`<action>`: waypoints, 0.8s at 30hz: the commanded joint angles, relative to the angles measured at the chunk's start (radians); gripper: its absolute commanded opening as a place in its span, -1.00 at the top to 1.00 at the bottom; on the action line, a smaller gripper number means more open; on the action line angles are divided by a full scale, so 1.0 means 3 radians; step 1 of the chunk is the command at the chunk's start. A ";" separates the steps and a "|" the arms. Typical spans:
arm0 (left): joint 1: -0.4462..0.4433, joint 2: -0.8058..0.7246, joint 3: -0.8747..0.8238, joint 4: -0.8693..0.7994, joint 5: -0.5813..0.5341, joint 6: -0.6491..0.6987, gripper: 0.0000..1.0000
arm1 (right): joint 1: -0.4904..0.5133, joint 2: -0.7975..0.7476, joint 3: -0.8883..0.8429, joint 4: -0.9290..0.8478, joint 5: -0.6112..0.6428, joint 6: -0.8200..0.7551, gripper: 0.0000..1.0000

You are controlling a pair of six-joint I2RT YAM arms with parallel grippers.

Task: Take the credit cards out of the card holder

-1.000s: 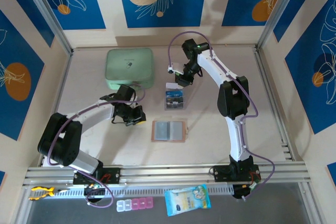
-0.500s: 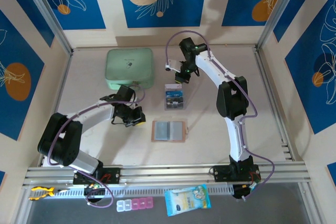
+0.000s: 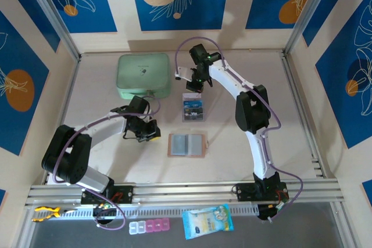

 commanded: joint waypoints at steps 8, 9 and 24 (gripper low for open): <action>0.0047 -0.0029 -0.0055 0.0044 0.0086 0.0023 0.81 | 0.0026 0.0148 -0.0104 -0.0108 -0.0029 -0.0030 1.00; 0.0050 -0.0032 -0.0057 0.0046 0.0087 0.0017 0.81 | 0.0026 0.0148 -0.0104 -0.0128 -0.0024 -0.0034 1.00; 0.0047 -0.0061 -0.0058 0.0081 0.0142 -0.0013 0.80 | 0.0030 -0.0156 -0.0100 -0.0005 0.0030 0.0066 1.00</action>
